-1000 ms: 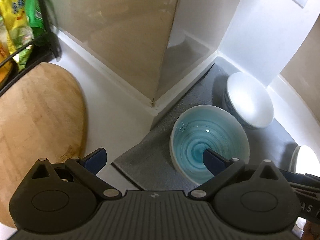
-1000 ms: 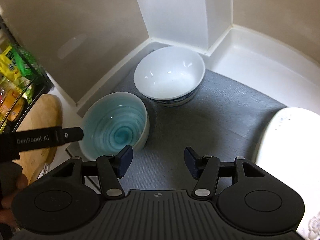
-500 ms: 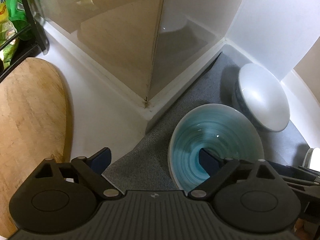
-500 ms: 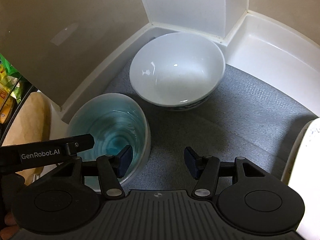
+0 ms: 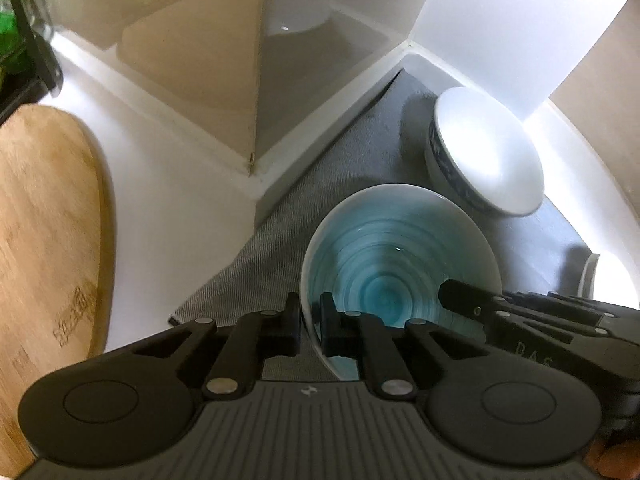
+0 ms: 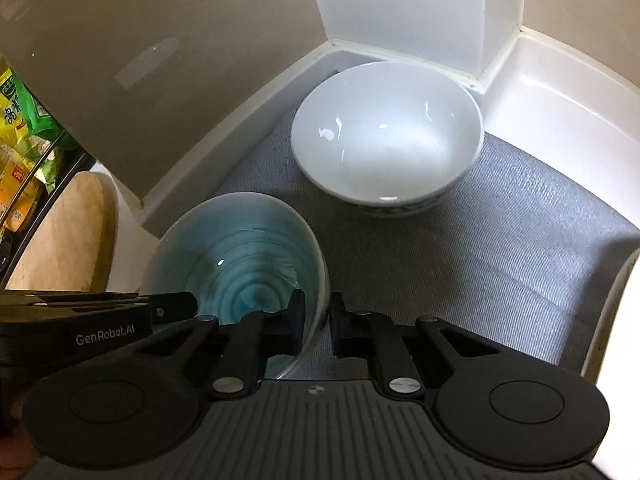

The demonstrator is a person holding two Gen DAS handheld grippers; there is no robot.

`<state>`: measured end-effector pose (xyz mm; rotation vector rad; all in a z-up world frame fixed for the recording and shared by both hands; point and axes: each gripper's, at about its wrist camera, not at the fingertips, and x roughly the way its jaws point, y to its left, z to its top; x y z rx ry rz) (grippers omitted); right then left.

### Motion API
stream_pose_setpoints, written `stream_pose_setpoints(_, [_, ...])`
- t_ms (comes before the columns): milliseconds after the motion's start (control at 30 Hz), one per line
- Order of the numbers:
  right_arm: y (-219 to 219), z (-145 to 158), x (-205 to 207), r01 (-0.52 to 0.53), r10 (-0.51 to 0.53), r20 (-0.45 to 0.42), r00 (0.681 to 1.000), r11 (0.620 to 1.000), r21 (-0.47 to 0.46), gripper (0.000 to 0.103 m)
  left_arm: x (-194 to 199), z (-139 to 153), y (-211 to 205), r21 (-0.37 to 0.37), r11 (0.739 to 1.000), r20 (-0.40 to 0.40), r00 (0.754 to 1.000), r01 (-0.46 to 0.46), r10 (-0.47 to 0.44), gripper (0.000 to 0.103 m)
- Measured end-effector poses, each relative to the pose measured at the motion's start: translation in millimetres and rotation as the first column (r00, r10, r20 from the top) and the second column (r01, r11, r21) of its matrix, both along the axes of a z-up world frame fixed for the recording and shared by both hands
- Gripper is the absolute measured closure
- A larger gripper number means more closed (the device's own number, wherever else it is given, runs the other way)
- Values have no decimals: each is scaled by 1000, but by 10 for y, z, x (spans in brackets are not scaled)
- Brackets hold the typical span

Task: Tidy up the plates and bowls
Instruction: 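Lift the teal bowl and lower it into the cream bowls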

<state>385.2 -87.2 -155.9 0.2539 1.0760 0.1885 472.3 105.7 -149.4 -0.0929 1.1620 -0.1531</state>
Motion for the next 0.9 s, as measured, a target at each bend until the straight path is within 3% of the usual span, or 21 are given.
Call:
stream_pose_setpoints(200, [1,56,-125,-7,7,4,1000,1000,3,89,-131,32,53,-17,1000,-2,1000,5,-5,93])
stream_pose_setpoints(500, [-9,296,-366,-12,13,59,998,1000,-4,89,-390,328,66,-36,999,55,998,22,-20,93])
stream_pose_setpoints(900, [-234,747,-1011,31,-25,159,987,999,-39,89,-945,736,-176,-52,990,129,984,130,-123,92])
